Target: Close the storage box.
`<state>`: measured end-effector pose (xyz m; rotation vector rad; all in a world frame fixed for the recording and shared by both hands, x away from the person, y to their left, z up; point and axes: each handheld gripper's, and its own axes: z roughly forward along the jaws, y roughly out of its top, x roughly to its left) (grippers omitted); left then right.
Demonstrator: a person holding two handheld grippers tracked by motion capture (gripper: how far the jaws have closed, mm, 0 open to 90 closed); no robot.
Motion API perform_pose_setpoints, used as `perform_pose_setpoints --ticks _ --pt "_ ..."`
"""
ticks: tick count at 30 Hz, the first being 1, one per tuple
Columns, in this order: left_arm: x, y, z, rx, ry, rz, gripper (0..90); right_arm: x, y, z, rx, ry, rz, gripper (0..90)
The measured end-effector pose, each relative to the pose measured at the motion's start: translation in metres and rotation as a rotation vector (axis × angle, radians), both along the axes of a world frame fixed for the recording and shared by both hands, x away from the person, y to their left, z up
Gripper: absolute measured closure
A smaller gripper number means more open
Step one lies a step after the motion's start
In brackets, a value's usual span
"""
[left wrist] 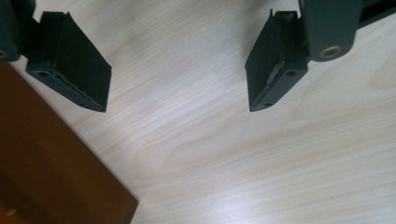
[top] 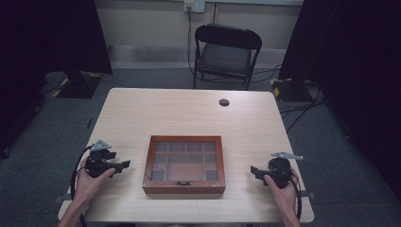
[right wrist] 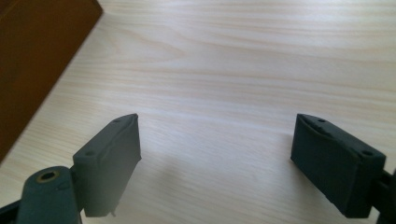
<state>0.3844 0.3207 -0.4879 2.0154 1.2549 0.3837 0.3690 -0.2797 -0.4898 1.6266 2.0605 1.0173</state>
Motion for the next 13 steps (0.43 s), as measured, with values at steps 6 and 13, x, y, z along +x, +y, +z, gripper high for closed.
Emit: perform_pose_setpoints --ticks 6,13 --pt "-0.002 -0.004 -0.009 0.122 -0.046 0.011 17.6 -0.004 0.0 -0.006 -0.13 -0.054 -0.028 15.0" --pt "-0.003 -0.004 -0.014 0.088 -0.091 0.04 13.1 -0.002 0.002 -0.011 -0.166 -0.077 -0.049 9.1"
